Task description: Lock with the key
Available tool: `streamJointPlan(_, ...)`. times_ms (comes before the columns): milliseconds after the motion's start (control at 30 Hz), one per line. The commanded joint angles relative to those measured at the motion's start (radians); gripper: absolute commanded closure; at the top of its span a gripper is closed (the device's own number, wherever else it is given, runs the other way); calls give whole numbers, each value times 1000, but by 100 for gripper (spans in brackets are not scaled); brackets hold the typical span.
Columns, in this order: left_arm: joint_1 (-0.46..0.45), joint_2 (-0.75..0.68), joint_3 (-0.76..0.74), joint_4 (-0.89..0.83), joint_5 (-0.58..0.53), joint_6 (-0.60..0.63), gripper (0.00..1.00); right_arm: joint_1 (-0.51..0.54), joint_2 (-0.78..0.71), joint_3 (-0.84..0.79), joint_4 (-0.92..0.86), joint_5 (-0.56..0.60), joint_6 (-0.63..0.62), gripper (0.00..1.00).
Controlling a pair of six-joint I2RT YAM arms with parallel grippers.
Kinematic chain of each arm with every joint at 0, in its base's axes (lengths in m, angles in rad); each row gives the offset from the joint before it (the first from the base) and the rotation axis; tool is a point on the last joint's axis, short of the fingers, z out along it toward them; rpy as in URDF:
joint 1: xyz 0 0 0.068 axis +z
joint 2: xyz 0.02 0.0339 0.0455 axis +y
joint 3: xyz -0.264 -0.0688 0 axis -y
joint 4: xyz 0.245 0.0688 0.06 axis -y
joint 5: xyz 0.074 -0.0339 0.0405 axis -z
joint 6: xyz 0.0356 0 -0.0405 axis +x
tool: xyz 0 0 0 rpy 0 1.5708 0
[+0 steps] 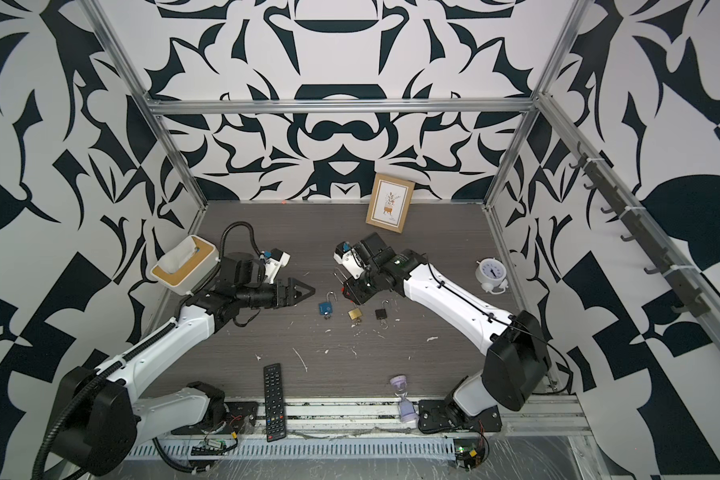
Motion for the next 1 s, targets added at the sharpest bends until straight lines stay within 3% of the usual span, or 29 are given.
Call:
streamJointPlan(0,-5,-15,19,48,50,-31,13,36,32,73,-26,-51,-73,100)
streamJointPlan(200,-9,-41,-11,46,3,-42,13,90,77,136,-44,-53,-85,100)
streamJointPlan(433,-10,-21,7,49,-46,-27,5,149,89,184,-79,-77,-78,100)
streamJointPlan(967,-42,9,2,127,26,-57,31,200,140,287,-84,72,-64,100)
